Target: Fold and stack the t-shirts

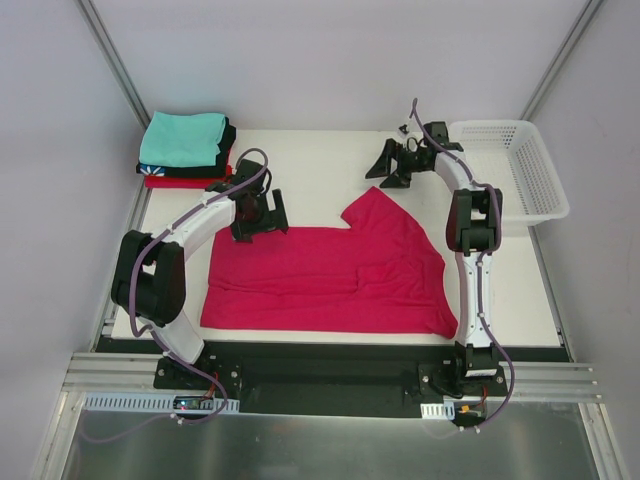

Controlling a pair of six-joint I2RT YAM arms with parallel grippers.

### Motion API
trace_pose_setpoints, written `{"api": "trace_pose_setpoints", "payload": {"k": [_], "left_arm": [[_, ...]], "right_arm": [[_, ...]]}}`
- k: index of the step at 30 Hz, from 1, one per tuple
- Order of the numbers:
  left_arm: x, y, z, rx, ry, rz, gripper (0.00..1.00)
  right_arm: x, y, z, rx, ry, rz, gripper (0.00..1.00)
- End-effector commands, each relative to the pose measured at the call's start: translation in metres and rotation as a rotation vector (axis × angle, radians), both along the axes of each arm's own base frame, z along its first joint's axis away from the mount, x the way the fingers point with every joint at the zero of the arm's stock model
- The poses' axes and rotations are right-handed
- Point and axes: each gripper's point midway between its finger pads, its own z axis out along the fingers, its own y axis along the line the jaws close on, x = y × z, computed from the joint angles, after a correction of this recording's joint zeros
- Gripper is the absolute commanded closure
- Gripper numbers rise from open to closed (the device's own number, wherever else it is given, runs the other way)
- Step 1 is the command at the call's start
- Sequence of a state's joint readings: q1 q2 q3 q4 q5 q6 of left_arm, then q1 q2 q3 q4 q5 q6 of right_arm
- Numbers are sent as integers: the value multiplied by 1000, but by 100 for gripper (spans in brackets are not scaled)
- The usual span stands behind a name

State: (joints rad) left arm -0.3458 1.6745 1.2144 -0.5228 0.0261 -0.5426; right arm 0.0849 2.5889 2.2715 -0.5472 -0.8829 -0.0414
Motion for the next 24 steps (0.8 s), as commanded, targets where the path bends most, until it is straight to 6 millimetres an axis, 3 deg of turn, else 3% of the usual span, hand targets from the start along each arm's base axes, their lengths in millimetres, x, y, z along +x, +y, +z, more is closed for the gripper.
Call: {"api": "trace_pose_setpoints", "payload": {"k": [1, 10, 13, 21, 22, 24], "left_arm": [[-8, -1, -2, -17, 30, 9, 1], [-11, 3, 0, -11, 23, 14, 1], [-10, 2, 2, -19, 21, 16, 1], [-16, 4, 4, -25, 20, 16, 1], [-17, 5, 3, -22, 22, 17, 1], [-18, 8, 3, -19, 19, 22, 1]], "right_arm": [[-10, 6, 31, 54, -34, 34, 9], [-23, 10, 14, 43, 39, 43, 13], [-29, 13, 13, 35, 45, 54, 20], [-35, 10, 11, 23, 64, 54, 74], [-35, 10, 9, 20, 69, 52, 85], [-35, 11, 11, 20, 69, 54, 93]]}}
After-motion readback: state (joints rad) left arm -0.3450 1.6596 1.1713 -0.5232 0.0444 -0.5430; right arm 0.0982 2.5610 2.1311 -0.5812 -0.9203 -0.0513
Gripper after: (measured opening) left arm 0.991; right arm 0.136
